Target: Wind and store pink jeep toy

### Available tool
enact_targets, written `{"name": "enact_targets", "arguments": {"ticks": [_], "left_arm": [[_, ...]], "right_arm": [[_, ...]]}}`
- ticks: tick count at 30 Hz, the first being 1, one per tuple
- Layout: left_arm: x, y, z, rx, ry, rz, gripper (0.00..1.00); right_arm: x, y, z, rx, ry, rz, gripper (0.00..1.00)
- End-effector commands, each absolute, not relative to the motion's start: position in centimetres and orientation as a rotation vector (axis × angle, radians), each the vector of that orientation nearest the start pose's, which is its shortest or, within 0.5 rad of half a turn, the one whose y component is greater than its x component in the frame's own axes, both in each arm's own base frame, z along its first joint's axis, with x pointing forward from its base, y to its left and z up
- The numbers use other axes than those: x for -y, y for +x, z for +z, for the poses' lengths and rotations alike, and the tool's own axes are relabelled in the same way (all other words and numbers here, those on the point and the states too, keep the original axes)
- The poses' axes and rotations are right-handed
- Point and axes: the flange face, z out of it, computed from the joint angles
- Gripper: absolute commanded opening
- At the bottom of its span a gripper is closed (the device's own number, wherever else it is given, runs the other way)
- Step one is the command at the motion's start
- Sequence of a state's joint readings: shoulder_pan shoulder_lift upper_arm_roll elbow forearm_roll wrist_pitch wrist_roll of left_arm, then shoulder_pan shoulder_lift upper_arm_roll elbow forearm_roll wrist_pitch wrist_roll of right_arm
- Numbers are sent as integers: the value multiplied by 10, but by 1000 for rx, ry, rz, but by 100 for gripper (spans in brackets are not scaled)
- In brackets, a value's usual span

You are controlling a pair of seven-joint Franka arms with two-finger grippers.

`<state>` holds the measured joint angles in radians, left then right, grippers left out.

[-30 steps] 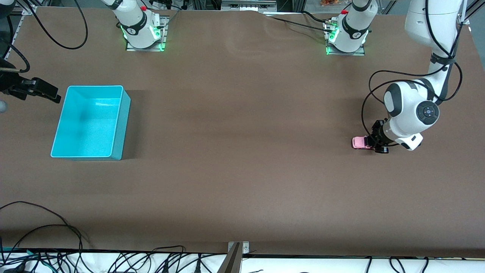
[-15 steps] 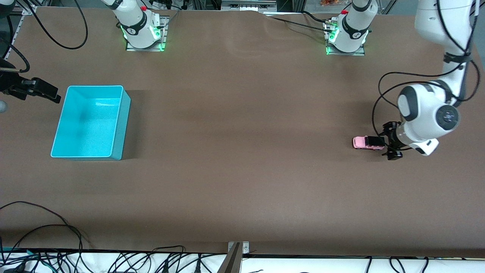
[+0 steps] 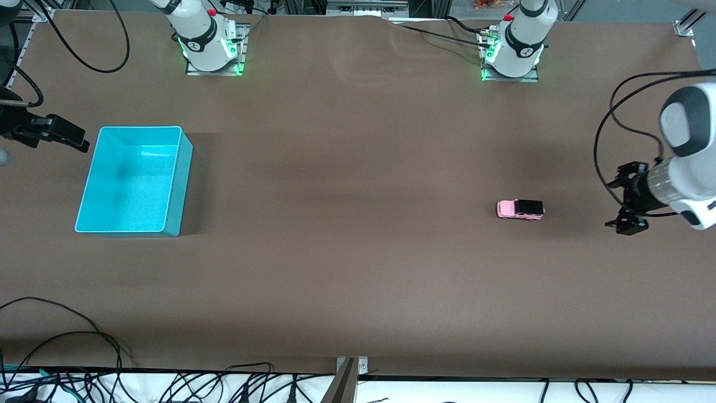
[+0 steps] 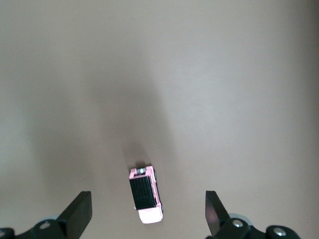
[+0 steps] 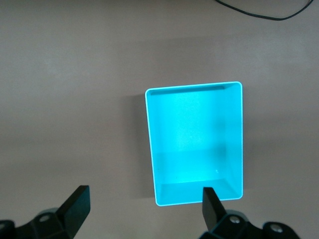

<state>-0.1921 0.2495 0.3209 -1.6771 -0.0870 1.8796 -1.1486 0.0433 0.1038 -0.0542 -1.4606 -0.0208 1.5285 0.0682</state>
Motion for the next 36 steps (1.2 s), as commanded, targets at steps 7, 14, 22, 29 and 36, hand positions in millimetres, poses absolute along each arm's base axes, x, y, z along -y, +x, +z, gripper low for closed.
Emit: {"name": "enact_targets", "arguments": {"ticks": [7,14,22,29,36], "left_arm": [[-48,628,546,1217,-2925,-117,100],[-24,632,564,695,-3086,-177,100],[-8,632,584,325,-3157,-206,100],[-5,624,603,286,-3181,-253,100],[4,624,601,274,-3208,-246,100]], "right_arm": [[7,582,621,-109,-3176,37,100],[10,581,623,-118,-3176,33,100],[10,581,623,-118,-3176,30,100],[10,581,623,-118,-3176,30,100],[11,581,623,-116,-3176,30,100]]}}
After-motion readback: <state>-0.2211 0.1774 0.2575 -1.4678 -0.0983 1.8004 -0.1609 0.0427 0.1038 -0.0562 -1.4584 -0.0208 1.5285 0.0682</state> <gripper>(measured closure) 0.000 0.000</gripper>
